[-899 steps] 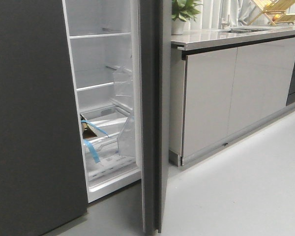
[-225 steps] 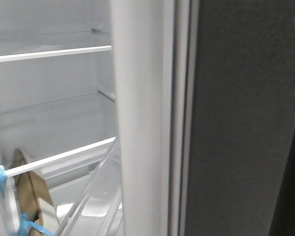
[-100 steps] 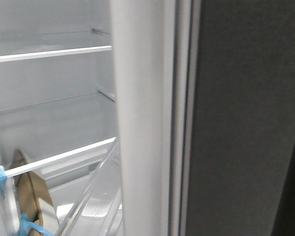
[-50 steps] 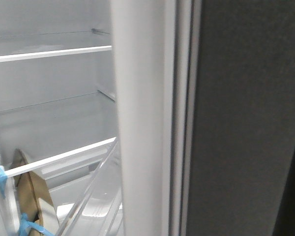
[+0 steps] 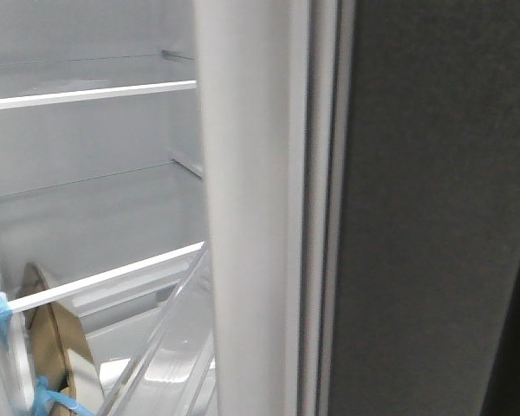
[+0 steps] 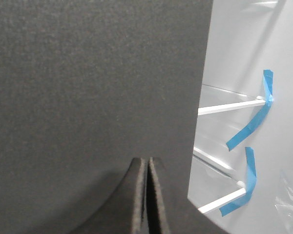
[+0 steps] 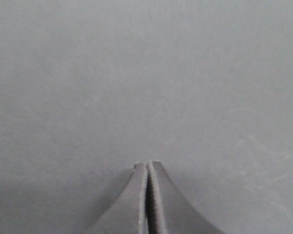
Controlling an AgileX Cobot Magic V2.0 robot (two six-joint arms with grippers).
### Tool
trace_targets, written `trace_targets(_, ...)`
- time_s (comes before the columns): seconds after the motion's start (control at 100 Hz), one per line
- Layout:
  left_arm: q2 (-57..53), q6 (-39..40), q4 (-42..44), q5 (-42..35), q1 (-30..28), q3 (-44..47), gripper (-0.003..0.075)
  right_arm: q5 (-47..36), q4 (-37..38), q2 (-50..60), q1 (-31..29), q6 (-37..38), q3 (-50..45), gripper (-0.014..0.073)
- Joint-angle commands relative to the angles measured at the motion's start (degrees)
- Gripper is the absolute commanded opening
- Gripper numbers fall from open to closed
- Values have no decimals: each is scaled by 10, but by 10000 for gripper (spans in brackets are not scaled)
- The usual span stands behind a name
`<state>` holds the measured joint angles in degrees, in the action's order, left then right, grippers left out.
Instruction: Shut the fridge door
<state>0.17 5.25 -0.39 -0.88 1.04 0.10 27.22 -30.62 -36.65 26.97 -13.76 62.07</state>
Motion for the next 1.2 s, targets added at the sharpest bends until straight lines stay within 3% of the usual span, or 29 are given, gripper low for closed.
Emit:
trace_targets(0.0,11,2,-1,-44,3,16,-20,-47,-12,-14,10,-11,12,-76)
trace_targets(0.32,11,2,-1,-44,3,16,-21,-60,-9,-34,60,-35,12,-76)
trace_targets(0.83,11,2,-1,-44,3,16,-21,-124,-45,-162,61,-35,15,-76)
trace_targets(1.19,11,2,-1,-44,3,16,-21,-243,-29,-241,132,-35,16,-76)
